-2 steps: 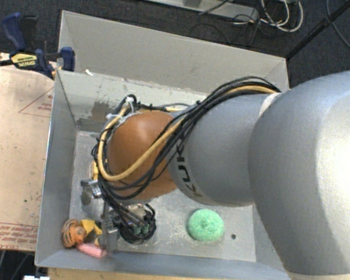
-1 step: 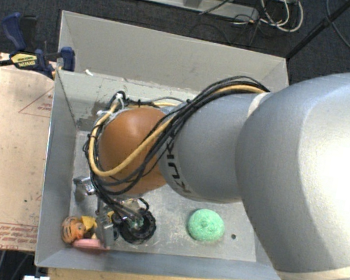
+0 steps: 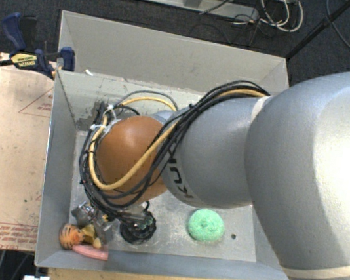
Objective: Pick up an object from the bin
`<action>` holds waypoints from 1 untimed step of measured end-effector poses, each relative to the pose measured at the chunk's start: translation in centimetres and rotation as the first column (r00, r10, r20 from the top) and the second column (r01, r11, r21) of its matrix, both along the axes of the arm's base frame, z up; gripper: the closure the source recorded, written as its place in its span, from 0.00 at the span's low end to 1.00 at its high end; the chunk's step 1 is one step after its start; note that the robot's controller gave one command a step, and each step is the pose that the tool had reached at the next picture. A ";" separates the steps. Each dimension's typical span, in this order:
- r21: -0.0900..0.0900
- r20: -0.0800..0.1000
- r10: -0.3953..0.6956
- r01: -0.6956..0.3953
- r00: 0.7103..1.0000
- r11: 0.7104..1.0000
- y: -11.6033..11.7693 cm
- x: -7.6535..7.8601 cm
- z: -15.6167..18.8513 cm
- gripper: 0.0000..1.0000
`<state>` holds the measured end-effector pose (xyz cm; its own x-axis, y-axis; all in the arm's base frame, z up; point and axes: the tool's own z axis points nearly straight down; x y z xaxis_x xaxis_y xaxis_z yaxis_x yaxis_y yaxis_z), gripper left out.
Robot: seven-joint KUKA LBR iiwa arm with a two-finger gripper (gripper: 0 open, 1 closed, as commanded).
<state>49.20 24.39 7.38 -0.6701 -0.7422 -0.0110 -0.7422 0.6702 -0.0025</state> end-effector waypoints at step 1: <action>0.000 0.000 0.000 0.000 1.000 1.000 0.0 0.0 0.0 1.00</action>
Offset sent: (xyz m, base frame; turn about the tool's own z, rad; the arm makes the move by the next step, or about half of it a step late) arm 0.0069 -0.0181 0.0745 -0.0141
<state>49.20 24.38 7.37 -0.6701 -0.7422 -0.0110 -0.7422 0.6702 -0.0024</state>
